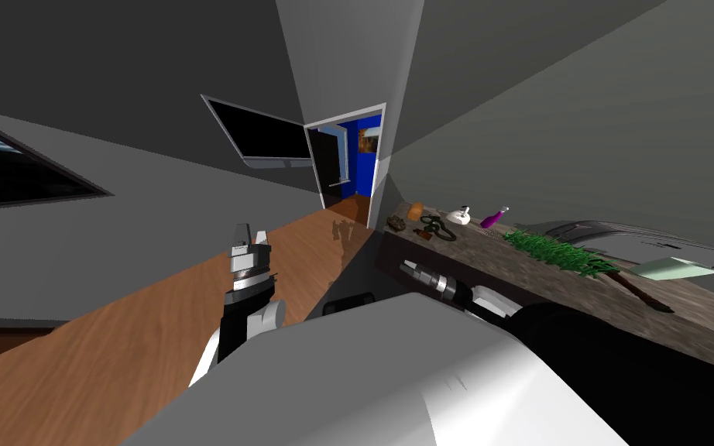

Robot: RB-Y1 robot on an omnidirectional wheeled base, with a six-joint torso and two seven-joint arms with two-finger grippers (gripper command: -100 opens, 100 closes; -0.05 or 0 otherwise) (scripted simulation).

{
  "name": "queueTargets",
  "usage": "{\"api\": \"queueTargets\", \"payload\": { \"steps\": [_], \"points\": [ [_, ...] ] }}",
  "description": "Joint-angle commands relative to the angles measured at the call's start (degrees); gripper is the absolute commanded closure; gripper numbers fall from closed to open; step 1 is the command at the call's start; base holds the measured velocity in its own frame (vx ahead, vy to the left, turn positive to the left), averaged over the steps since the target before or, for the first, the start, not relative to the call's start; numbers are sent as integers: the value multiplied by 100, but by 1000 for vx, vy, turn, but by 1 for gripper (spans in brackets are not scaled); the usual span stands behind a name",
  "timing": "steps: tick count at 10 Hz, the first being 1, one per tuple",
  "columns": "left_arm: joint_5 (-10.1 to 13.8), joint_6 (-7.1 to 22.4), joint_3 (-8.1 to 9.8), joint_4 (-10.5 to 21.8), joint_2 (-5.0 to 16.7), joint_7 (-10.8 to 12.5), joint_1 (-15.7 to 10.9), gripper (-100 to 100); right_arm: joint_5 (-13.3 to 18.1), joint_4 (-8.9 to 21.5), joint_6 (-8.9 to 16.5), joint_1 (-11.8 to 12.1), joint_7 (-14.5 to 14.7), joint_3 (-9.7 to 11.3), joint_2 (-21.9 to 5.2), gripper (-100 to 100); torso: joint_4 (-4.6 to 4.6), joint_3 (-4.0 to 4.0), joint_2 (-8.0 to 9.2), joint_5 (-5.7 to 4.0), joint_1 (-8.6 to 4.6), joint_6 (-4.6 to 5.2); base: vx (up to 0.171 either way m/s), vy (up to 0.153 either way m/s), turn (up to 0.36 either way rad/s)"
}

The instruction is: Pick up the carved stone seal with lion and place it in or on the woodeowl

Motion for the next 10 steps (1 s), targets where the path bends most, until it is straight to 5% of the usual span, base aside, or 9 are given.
{"api": "queueTargets", "payload": {
  "steps": [1, 10],
  "points": [
    [0, 0, 0, 0, 0, 0, 0, 0, 8, 9, 2, 28, -17, -17, -181, -100, 0, 0, 0, 0, 0, 0, -9, 39, -9],
    [0, 0, 0, 0, 1, 0, 0, 0, 367, 913, -116, 288, 45, 324, -1721, -100, -3, -9, -15, -5, -19, -3, 2, 52, 53]
  ]
}}
